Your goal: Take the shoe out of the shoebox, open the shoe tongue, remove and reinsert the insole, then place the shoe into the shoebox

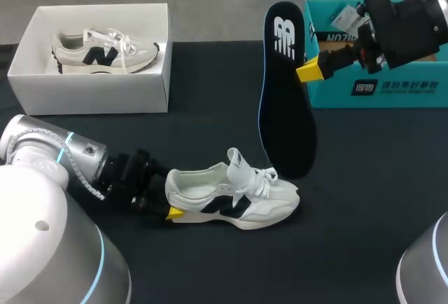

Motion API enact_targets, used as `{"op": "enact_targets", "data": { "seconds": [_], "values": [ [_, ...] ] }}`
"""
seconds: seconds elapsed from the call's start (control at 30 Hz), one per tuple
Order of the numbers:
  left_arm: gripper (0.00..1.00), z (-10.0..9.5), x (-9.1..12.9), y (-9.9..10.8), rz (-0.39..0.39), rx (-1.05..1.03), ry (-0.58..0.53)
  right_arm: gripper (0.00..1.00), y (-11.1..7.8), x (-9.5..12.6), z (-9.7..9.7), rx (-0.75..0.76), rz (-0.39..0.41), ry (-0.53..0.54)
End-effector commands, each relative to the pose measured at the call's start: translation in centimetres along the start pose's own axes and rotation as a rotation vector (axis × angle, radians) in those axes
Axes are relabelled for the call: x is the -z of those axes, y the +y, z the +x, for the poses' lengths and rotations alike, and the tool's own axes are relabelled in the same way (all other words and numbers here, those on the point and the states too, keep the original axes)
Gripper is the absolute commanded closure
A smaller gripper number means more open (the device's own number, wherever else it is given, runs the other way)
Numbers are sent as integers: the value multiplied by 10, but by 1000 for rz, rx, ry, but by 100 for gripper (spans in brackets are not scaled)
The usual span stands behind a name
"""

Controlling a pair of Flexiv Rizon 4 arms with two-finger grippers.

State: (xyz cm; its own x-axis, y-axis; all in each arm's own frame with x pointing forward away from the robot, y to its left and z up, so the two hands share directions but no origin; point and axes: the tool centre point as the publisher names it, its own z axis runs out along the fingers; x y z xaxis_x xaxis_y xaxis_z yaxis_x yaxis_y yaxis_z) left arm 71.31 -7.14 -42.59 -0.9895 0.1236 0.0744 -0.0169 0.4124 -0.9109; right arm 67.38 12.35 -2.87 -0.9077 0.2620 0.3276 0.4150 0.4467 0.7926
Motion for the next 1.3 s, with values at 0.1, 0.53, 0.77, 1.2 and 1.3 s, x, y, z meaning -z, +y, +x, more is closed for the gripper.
{"op": "enact_targets", "data": {
  "seconds": [0.1, 0.53, 0.77, 1.2, 1.3],
  "values": [
    [100, 0, -1, 1, -1, 0, -1, 100, 1, -2, -1, -1, 2, 1],
    [100, 0, -1, 1, -1, 0, -1, 100, 1, -2, -1, -1, 2, 1],
    [0, -1, 2, 0, -2, 1, 2, 100, 1, -2, -1, -1, 2, 1],
    [0, -3, 24, -9, -148, 16, 3, 100, 1, -2, -1, -1, 2, 1],
    [0, -3, 24, -9, -148, 16, 3, 100, 1, -2, -1, -1, 2, 1]
  ]
}}
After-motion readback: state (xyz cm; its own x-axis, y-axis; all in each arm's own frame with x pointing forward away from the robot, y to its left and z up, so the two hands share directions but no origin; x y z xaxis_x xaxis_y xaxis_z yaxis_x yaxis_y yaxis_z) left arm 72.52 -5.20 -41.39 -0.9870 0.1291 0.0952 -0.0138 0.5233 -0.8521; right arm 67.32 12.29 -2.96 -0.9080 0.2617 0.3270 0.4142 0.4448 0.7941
